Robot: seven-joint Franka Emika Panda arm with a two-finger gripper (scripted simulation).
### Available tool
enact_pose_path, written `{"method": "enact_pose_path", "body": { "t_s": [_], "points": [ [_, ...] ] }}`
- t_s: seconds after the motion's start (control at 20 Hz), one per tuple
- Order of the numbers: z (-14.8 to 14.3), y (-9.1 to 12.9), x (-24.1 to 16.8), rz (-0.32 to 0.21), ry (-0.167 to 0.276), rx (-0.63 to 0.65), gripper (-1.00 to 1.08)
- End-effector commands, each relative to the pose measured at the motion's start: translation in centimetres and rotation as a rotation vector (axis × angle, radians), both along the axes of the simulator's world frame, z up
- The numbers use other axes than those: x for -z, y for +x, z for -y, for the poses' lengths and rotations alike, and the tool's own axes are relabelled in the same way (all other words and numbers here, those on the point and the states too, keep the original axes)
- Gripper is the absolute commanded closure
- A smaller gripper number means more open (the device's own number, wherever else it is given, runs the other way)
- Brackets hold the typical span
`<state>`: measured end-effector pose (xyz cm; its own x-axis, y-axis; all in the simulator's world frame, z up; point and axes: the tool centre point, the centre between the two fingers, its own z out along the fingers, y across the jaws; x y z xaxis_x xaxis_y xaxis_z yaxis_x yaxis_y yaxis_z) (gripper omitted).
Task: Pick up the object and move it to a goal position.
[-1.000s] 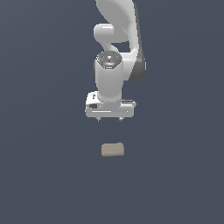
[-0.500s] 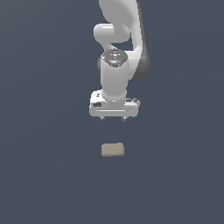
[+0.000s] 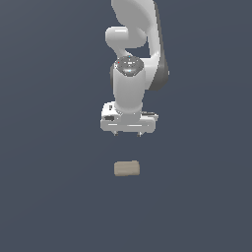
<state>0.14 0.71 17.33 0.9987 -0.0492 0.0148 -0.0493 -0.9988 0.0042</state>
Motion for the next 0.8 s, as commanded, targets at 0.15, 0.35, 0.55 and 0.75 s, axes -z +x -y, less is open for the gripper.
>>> {"method": "enact_pose_path", "body": {
  "t_s": [0.15,0.35,0.55,0.75],
  "points": [
    [0.0,0.4,0.5,-0.002,0.004,0.067,-0.92],
    [0.1,0.9,1.0,-0.004,0.008,0.142,-0.92],
    [0.1,1.5,1.6,-0.006,0.013,0.239,-0.92],
    [0.2,2.2,2.4,-0.009,0.018,0.353,-0.92]
  ]
}}
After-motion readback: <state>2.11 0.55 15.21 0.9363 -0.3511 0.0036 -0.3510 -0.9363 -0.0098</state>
